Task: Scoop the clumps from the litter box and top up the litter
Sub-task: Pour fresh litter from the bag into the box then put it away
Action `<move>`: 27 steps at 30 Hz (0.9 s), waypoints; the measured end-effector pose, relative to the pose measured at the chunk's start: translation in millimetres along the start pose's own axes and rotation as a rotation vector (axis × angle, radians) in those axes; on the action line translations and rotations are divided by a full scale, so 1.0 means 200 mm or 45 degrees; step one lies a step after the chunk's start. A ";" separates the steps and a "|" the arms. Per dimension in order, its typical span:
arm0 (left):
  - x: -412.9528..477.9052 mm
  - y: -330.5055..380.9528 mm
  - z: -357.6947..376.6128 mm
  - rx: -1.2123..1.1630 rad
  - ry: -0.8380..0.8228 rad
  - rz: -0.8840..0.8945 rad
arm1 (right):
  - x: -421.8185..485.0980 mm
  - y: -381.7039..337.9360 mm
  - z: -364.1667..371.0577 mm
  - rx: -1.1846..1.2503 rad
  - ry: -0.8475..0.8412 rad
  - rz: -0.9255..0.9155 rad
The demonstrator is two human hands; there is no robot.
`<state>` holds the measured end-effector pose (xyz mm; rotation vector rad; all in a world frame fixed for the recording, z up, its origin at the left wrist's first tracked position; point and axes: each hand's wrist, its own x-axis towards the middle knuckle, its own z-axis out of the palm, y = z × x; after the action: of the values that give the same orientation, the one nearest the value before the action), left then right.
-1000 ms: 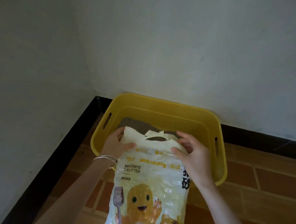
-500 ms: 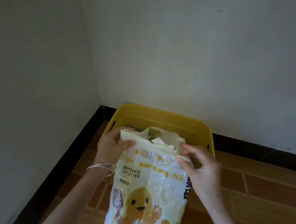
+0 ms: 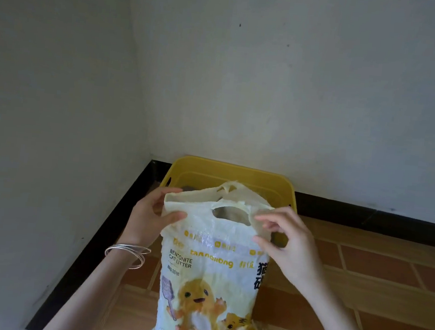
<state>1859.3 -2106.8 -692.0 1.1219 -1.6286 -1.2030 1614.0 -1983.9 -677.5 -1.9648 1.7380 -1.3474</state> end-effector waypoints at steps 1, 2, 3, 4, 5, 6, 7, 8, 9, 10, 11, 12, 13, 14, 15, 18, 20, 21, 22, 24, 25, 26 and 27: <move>-0.02 0.00 -0.01 0.018 0.002 0.016 | -0.01 -0.01 -0.01 0.001 -0.015 0.010; -0.04 0.01 -0.01 0.035 0.000 0.027 | -0.02 -0.02 -0.02 0.010 -0.024 0.023; -0.06 0.02 -0.02 0.054 -0.003 0.034 | -0.02 -0.03 -0.03 0.017 -0.025 0.036; -0.07 0.02 -0.03 0.078 -0.005 0.040 | -0.02 -0.04 -0.04 0.018 -0.023 0.046; -0.09 0.03 -0.03 0.105 -0.007 0.044 | -0.01 -0.04 -0.05 0.013 -0.020 0.061; -0.10 0.03 -0.04 0.132 -0.012 0.046 | -0.01 -0.05 -0.06 0.010 -0.019 0.085; -0.11 0.04 -0.06 0.156 -0.020 0.048 | 0.00 -0.04 -0.07 0.011 -0.026 0.126; -0.12 0.05 -0.07 0.175 -0.033 0.049 | 0.00 -0.04 -0.08 0.020 -0.051 0.191; -0.13 0.06 -0.08 0.198 -0.050 0.046 | 0.01 -0.03 -0.09 0.044 -0.095 0.276; -0.14 0.08 -0.09 0.228 -0.070 0.043 | 0.00 -0.01 -0.09 0.092 -0.147 0.375; -0.15 0.09 -0.10 0.264 -0.089 0.040 | 0.00 0.01 -0.09 0.166 -0.199 0.478; -0.15 0.10 -0.10 0.301 -0.103 0.045 | -0.01 0.02 -0.09 0.252 -0.248 0.564; -0.16 0.11 -0.11 0.337 -0.109 0.059 | -0.01 0.03 -0.09 0.327 -0.289 0.617; -0.17 0.12 -0.11 0.371 -0.105 0.078 | -0.02 0.03 -0.09 0.369 -0.312 0.638; -0.18 0.13 -0.11 0.398 -0.092 0.095 | -0.02 0.03 -0.08 0.370 -0.319 0.638; -0.19 0.15 -0.12 0.454 0.000 0.108 | -0.02 0.01 -0.07 0.266 -0.268 0.598; -0.19 0.15 -0.14 0.484 0.077 0.092 | -0.02 -0.01 -0.06 0.204 -0.202 0.536; -0.19 0.15 -0.15 0.490 0.107 0.082 | -0.01 -0.02 -0.07 0.184 -0.172 0.503; -0.19 0.15 -0.16 0.486 0.122 0.077 | 0.00 -0.04 -0.08 0.167 -0.146 0.479; -0.20 0.17 -0.17 0.479 0.123 0.082 | 0.02 -0.07 -0.12 0.117 -0.119 0.436; -0.20 0.19 -0.18 0.484 0.123 0.085 | 0.02 -0.08 -0.13 0.060 -0.111 0.399; -0.20 0.20 -0.19 0.483 0.133 0.086 | 0.02 -0.09 -0.15 -0.023 -0.086 0.350; -0.20 0.21 -0.21 0.471 0.150 0.080 | 0.03 -0.11 -0.16 -0.109 -0.048 0.285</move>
<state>1902.1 -2072.0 -645.8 1.3292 -1.8247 -0.7971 1605.4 -1969.1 -642.8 -1.7604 1.9587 -1.1723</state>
